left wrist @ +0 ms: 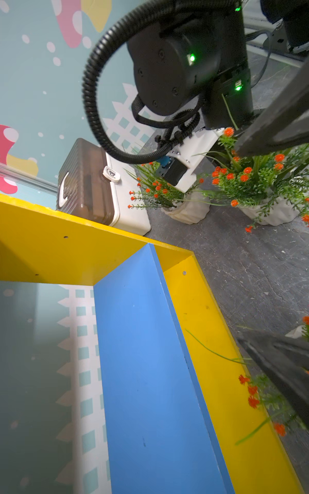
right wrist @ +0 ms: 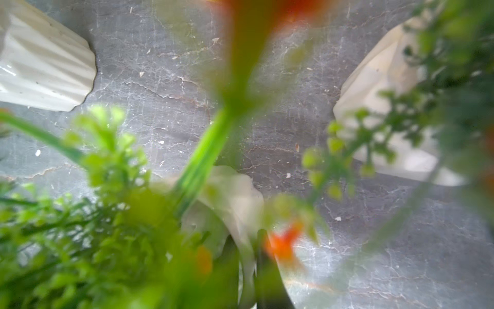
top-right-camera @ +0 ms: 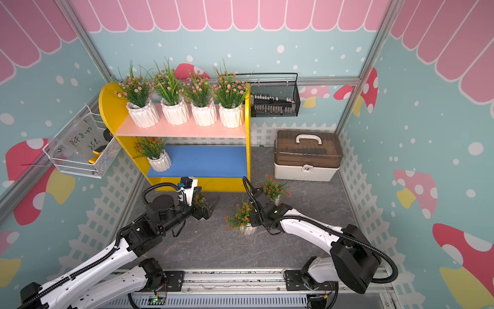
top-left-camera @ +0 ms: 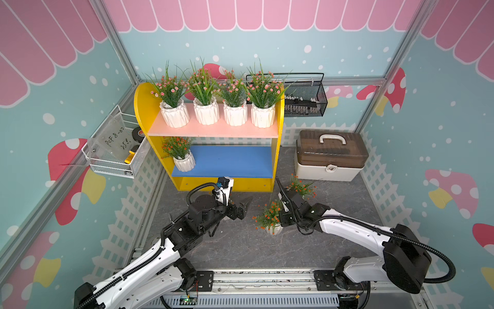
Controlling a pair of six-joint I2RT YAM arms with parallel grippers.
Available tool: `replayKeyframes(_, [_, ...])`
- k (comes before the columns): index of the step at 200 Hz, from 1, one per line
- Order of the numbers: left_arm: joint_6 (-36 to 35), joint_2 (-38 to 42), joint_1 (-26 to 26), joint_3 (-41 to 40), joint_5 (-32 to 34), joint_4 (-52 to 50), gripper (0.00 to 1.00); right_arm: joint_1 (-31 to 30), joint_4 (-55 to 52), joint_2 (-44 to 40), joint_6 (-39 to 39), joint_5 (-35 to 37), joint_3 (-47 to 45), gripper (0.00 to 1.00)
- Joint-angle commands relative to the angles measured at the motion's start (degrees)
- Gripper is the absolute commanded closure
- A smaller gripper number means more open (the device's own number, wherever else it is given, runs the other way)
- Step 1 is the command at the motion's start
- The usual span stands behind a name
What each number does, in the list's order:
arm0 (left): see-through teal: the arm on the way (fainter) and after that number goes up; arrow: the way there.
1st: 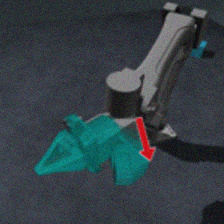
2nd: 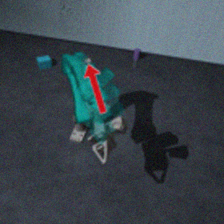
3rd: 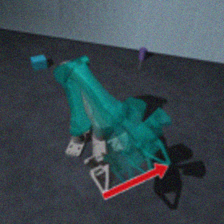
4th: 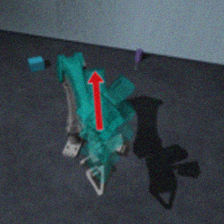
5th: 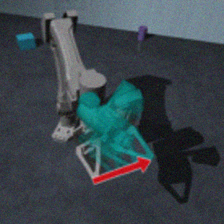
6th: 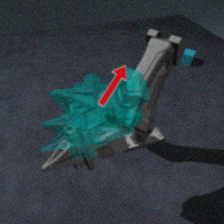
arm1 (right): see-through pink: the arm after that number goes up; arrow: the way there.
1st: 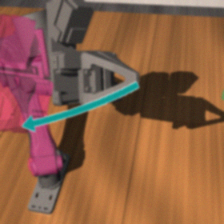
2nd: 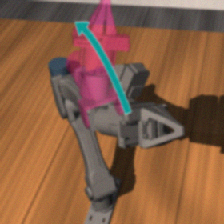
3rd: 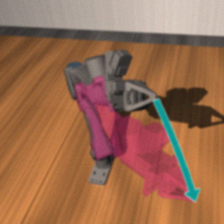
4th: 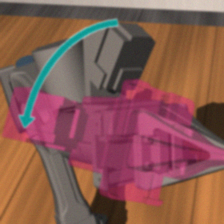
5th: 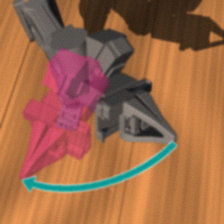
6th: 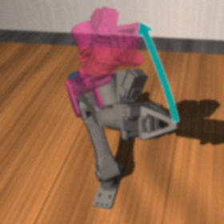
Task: Place the baby's breath potted plants on the rack by color
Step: Pick up the baby's breath potted plant from the center of the board.
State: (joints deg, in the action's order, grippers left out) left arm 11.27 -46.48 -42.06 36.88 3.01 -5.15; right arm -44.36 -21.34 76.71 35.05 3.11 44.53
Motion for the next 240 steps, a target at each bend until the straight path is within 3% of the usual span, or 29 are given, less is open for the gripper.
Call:
replayKeyframes(1, [-1.7,0.2,-1.1,-1.7,0.8,1.8,0.01,-0.3,-2.1,1.3,-0.5,-0.9,-0.7,0.97])
replayKeyframes(130, [-5.1,0.1,-4.3,-10.2,-2.1,13.1,0.01,7.4,-10.7,-14.7,-5.2,-10.8,7.3,1.0])
replayKeyframes(182, [-7.7,-2.5,-5.1,-13.0,-4.6,18.1,0.01,8.4,-16.5,-15.9,-9.0,-10.8,14.8,1.0])
replayKeyframes(240, [-11.3,-9.4,-8.6,-13.0,-9.2,26.1,0.01,8.5,-16.0,-13.0,-10.0,-12.8,16.7,1.0])
